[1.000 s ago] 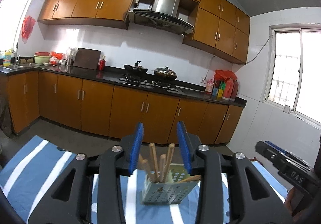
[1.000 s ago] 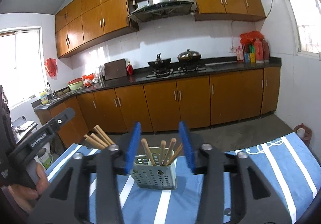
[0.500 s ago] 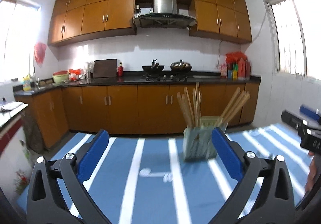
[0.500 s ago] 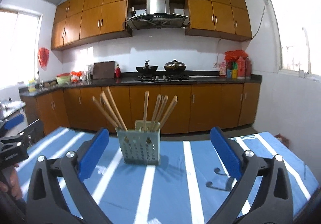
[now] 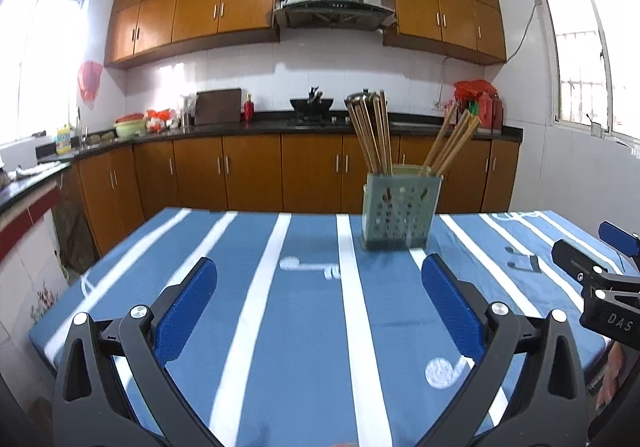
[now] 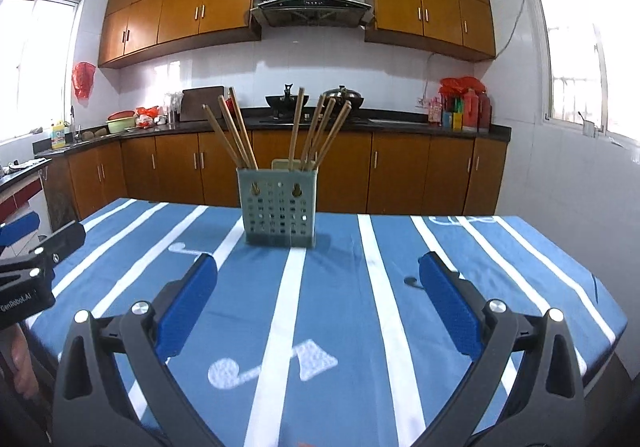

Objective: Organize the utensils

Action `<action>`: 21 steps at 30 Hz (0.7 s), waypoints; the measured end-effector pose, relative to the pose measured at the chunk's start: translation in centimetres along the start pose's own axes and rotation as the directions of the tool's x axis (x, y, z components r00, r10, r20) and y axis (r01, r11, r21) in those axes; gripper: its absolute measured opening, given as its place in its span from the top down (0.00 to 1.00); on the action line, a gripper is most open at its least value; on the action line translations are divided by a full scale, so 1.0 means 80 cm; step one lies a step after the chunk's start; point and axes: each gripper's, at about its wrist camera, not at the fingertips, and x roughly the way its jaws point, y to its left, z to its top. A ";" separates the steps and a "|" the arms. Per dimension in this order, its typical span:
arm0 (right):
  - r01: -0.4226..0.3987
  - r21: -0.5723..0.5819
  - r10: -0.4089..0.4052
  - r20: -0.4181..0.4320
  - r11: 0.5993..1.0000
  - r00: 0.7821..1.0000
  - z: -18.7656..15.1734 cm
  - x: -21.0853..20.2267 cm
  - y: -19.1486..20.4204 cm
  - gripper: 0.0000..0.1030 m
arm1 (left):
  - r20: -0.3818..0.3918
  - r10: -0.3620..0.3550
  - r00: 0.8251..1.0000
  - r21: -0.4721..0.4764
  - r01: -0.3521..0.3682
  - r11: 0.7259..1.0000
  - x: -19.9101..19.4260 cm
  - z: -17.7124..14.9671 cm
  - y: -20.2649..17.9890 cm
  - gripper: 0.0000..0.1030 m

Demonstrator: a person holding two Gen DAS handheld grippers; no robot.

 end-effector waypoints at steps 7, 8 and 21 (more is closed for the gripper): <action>0.007 0.011 -0.006 -0.032 1.000 0.999 -0.028 -0.004 -0.005 0.04 | -0.026 -0.005 1.000 0.028 0.005 1.000 -0.009 -0.022 -0.012 0.02; 0.009 0.013 -0.009 -0.035 1.000 0.999 -0.031 -0.004 -0.007 0.04 | -0.026 -0.006 1.000 0.033 0.007 0.999 -0.011 -0.025 -0.014 0.02; 0.012 0.024 -0.011 -0.049 1.000 0.999 -0.043 -0.002 -0.011 0.04 | -0.052 -0.021 0.998 0.020 0.022 1.000 -0.011 -0.043 -0.018 0.02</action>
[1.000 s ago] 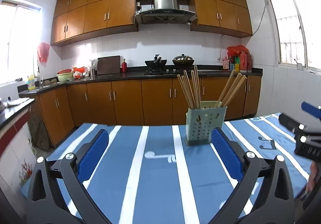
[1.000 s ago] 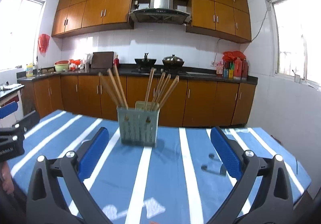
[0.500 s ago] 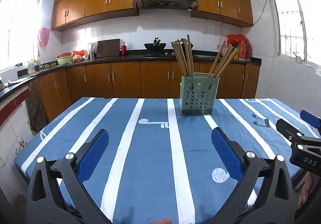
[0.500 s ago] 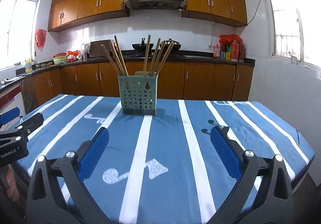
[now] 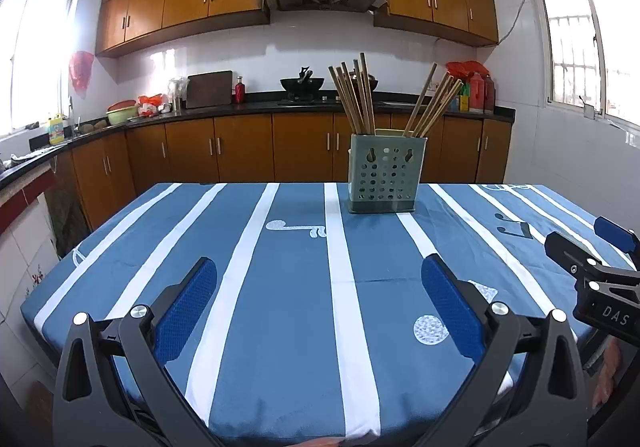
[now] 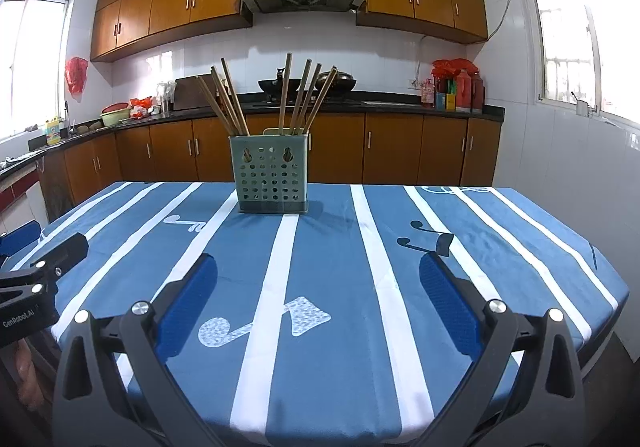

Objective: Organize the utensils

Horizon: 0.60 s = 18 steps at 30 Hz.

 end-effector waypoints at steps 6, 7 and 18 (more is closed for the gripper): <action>-0.005 -0.006 0.005 -0.006 1.000 1.000 -0.003 0.002 0.003 0.04 | -0.006 -0.005 1.000 -0.009 0.005 1.000 -0.001 -0.004 0.000 0.02; -0.006 -0.006 0.006 -0.008 1.000 1.000 -0.003 0.002 0.003 0.04 | -0.006 -0.004 1.000 -0.009 0.004 1.000 -0.001 -0.004 0.000 0.02; -0.011 -0.001 0.011 -0.027 1.000 1.000 -0.006 0.007 0.004 0.04 | -0.015 -0.009 1.000 -0.016 0.009 1.000 0.003 -0.005 0.001 0.02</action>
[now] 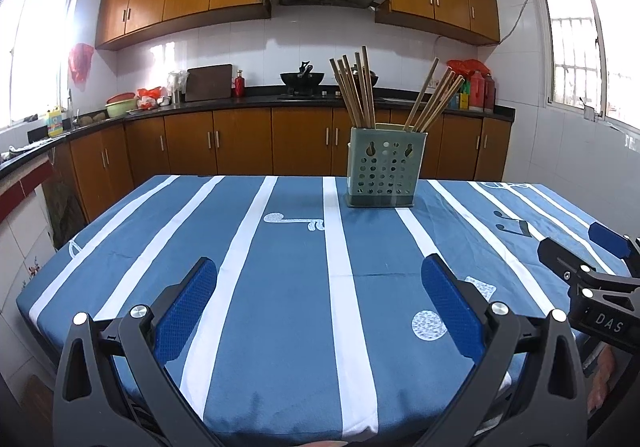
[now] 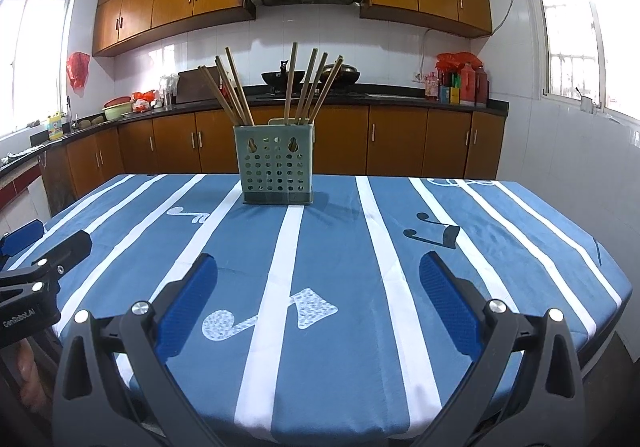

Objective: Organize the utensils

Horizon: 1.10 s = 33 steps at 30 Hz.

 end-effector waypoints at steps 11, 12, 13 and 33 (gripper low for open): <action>-0.001 0.005 0.001 -0.004 1.000 1.000 -0.001 0.001 -0.001 0.04 | -0.004 -0.004 1.000 0.002 0.004 1.000 0.002 -0.001 -0.002 0.02; -0.001 0.005 0.001 -0.004 1.000 1.000 -0.001 0.001 -0.001 0.04 | -0.004 -0.003 1.000 0.001 0.003 1.000 0.002 -0.001 -0.002 0.02; -0.001 0.005 0.001 -0.004 1.000 1.000 -0.001 0.001 -0.001 0.04 | -0.003 -0.003 1.000 0.001 0.003 1.000 0.002 -0.001 -0.002 0.02; -0.001 0.007 0.001 -0.005 1.000 1.000 0.000 0.002 0.000 0.04 | -0.006 -0.005 1.000 0.002 0.005 1.000 0.004 -0.002 -0.004 0.02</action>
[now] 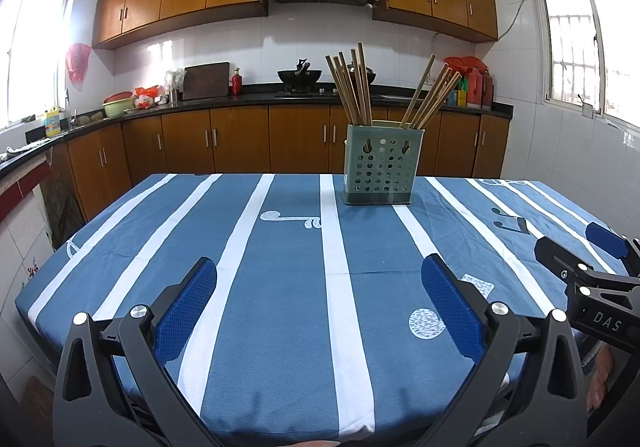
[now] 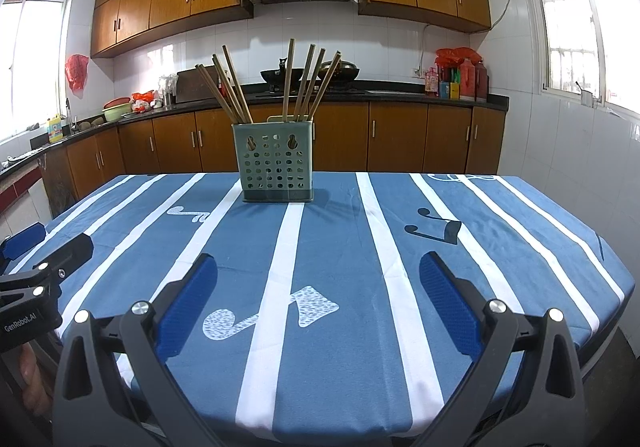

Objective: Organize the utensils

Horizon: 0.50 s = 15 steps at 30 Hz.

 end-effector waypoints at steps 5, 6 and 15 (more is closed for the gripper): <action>-0.001 -0.001 0.001 -0.001 1.000 1.000 0.000 0.000 0.000 0.04 | 0.000 0.000 1.000 0.000 0.000 1.000 0.000 0.000 0.000 0.02; -0.001 -0.001 0.001 -0.001 1.000 1.000 0.000 0.000 0.000 0.04 | 0.000 0.000 1.000 0.001 0.000 1.000 0.000 0.000 0.000 0.02; -0.001 0.001 0.001 -0.002 1.000 1.000 -0.001 0.000 0.001 0.04 | 0.000 0.000 1.000 0.000 0.000 1.000 0.000 0.001 0.000 0.02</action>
